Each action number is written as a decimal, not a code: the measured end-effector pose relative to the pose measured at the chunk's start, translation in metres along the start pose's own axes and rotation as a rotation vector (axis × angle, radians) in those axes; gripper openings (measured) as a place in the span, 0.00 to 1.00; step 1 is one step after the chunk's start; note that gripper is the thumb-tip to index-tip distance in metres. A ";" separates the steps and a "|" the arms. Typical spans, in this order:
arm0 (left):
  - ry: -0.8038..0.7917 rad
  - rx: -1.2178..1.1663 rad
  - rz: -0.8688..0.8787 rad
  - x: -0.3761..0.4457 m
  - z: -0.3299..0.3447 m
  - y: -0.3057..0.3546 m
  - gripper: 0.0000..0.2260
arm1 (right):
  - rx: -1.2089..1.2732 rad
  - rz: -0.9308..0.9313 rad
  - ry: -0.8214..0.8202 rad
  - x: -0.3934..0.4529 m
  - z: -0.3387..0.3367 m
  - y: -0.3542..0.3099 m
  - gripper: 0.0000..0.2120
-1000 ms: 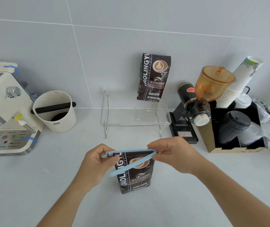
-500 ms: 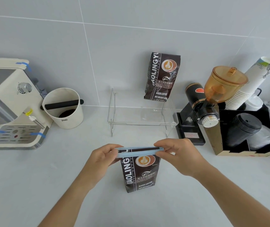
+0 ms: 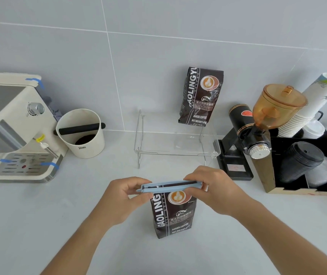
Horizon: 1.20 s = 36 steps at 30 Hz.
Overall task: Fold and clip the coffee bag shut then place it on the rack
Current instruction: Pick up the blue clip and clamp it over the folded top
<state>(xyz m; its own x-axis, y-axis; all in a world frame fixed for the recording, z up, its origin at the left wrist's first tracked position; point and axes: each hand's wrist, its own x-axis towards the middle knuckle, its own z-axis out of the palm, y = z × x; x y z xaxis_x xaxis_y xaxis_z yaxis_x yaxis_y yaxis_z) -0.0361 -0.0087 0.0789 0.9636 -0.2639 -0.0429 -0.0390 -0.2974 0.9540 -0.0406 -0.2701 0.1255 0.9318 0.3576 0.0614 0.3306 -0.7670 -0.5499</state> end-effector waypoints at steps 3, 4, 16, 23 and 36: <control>-0.045 0.047 0.005 0.000 -0.005 0.004 0.13 | -0.023 0.002 -0.025 0.003 -0.002 0.000 0.10; -0.068 0.059 -0.002 0.000 -0.008 0.004 0.13 | -0.026 -0.001 -0.029 0.004 -0.002 0.001 0.09; -0.078 0.268 0.031 -0.006 -0.012 0.007 0.08 | -0.049 -0.018 0.002 0.003 0.003 0.001 0.08; -0.009 0.351 0.089 -0.011 -0.005 0.008 0.07 | -0.049 -0.017 0.036 -0.001 0.006 0.000 0.08; -0.012 0.390 0.133 -0.013 0.000 0.014 0.07 | -0.006 -0.023 0.102 -0.016 0.013 0.000 0.08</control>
<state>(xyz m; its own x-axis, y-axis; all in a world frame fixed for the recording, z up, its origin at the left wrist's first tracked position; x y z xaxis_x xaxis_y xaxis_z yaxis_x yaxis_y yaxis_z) -0.0490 -0.0098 0.0926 0.9402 -0.3338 0.0677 -0.2630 -0.5850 0.7672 -0.0571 -0.2688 0.1138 0.9343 0.3191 0.1589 0.3527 -0.7624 -0.5425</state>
